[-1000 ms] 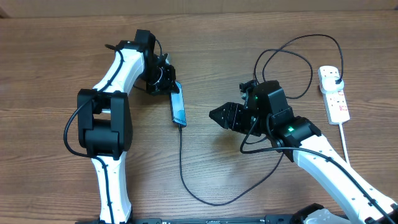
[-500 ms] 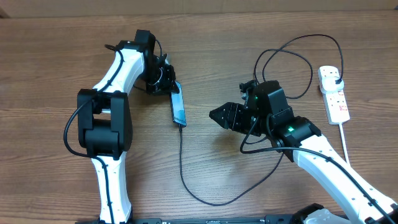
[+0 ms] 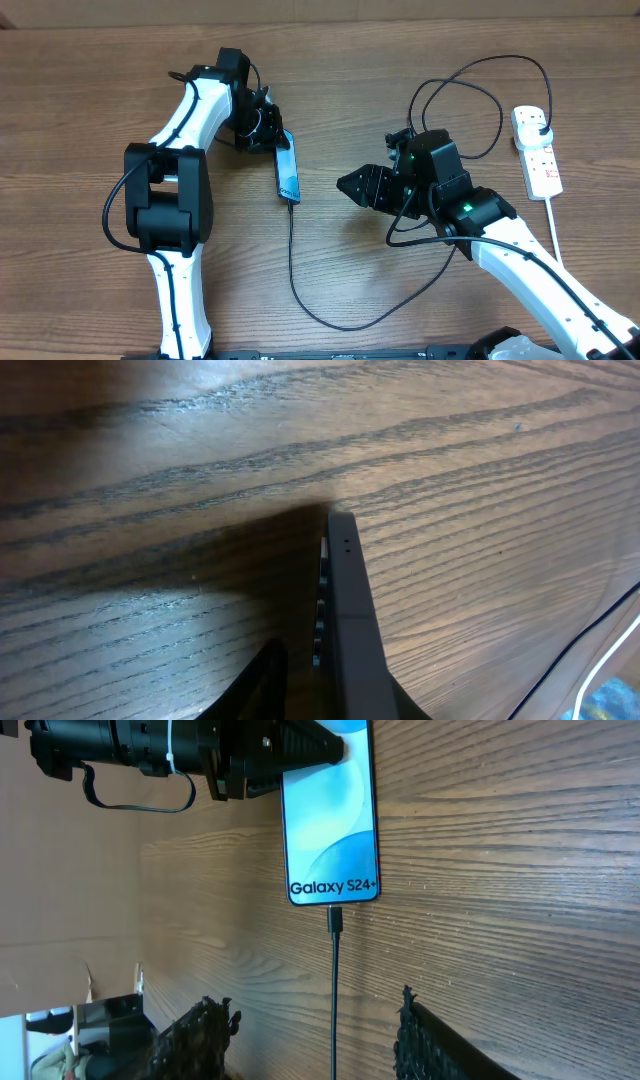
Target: Plug charger to phone and switch on socket
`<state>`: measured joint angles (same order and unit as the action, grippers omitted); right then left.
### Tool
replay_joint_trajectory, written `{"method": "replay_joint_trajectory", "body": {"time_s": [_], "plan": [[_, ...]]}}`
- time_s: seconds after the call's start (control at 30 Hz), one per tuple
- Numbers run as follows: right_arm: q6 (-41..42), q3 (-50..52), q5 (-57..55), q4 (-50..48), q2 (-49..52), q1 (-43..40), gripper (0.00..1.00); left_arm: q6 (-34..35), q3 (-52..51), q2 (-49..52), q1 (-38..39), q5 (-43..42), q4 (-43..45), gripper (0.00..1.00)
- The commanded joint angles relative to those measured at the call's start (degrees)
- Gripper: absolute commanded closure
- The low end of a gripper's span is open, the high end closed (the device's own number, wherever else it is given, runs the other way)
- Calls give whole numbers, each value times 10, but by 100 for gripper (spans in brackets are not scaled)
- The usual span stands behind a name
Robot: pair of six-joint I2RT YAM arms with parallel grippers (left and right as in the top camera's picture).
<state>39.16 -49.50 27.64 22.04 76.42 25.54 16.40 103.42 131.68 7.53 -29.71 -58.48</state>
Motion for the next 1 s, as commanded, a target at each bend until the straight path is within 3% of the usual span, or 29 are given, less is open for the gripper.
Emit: {"method": "replay_joint_trajectory", "body": {"time_s": [0.0, 0.97], "plan": [[-4, -7, -7, -2, 1, -2, 45, 5, -3, -15, 5, -7, -2, 78], [-4, -8, -13, 9, 1, -2, 44, 4, -3, -15, 5, 22, -2, 78]]}}
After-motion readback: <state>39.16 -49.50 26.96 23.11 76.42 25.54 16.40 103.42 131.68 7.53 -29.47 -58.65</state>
